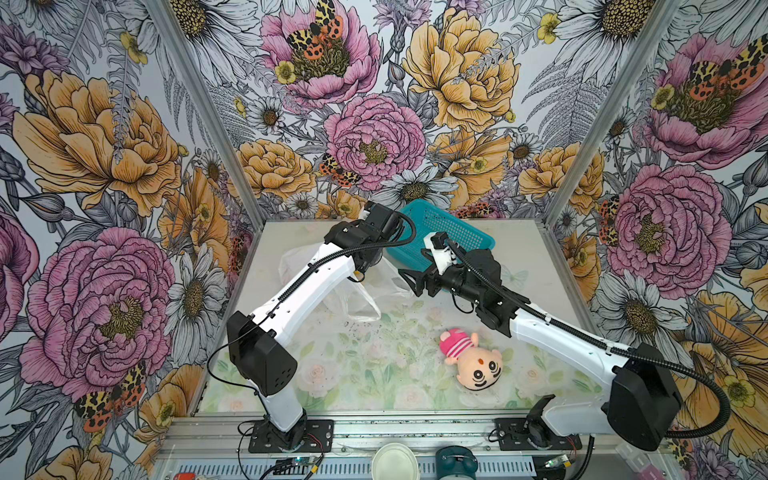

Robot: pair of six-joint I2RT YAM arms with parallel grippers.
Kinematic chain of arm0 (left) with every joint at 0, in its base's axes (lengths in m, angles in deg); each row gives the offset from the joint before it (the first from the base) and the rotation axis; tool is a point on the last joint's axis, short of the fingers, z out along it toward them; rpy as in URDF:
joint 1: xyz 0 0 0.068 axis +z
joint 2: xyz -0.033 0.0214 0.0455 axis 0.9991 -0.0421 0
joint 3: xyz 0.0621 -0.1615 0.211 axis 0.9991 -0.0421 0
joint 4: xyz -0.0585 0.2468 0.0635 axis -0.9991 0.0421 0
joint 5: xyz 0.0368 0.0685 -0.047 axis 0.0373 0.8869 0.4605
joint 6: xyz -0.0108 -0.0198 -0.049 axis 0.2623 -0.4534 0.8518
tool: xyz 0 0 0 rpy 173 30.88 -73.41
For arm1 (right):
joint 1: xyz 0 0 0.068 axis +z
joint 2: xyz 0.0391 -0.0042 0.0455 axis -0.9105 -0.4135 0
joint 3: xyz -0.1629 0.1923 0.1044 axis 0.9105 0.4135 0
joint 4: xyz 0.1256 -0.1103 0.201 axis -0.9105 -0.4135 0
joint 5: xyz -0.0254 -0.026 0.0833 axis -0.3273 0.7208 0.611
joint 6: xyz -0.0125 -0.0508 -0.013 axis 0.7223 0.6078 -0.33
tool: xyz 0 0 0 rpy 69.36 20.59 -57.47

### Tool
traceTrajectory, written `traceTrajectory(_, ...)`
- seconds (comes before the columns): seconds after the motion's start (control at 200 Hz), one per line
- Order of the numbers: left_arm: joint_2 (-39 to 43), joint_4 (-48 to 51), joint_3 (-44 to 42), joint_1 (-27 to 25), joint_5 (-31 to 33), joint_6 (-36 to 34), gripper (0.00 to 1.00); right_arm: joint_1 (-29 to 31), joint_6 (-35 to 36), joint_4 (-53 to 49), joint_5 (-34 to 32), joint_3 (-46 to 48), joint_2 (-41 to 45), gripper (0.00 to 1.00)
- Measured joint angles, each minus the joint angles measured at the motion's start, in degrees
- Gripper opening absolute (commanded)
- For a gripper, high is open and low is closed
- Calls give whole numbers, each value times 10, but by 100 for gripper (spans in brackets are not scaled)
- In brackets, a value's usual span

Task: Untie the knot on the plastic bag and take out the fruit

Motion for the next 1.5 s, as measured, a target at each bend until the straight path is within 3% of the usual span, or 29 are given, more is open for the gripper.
traceTrajectory(0.245,78,-5,-79,-12,0,31,0,10,39,24,18,0,-53,97)
traceTrajectory(0.47,118,-24,-126,-14,-7,36,2,22,61,21,62,-47,-187,95)
traceTrajectory(0.585,124,-34,-132,-11,-13,35,15,33,61,17,58,-70,-230,92)
traceTrajectory(0.635,127,-36,-136,-11,-15,38,24,37,58,14,46,-80,-241,83)
traceTrajectory(0.68,130,-41,-143,-11,-18,43,38,39,51,12,27,-88,-247,70)
traceTrajectory(0.71,133,-42,-147,-11,-18,46,48,41,47,12,14,-93,-250,58)
traceTrajectory(0.776,141,-45,-161,-11,-17,47,68,42,44,12,-12,-99,-250,20)
traceTrajectory(0.821,148,-47,-174,-11,-17,56,77,41,40,13,-32,-102,-249,4)
traceTrajectory(0.916,167,-49,-208,-9,-11,69,83,41,27,16,-62,-102,-246,0)
traceTrajectory(1.011,183,-48,-239,5,-9,80,70,40,13,30,-85,-88,-231,0)
traceTrajectory(1.136,184,-47,-252,27,-13,95,23,40,-6,44,-130,-52,-190,0)
traceTrajectory(1.196,182,-45,-250,34,-18,95,10,40,-11,50,-152,-41,-172,0)
traceTrajectory(1.276,170,-27,-222,38,-36,82,1,42,-16,57,-176,-33,-153,0)
traceTrajectory(1.406,150,-15,-151,26,-28,36,0,41,-17,72,-204,-22,-136,0)
traceTrajectory(1.456,151,-15,-147,17,-10,19,0,41,-17,78,-206,-18,-134,12)
traceTrajectory(1.501,151,-16,-150,8,0,7,0,41,-16,85,-209,-11,-134,33)
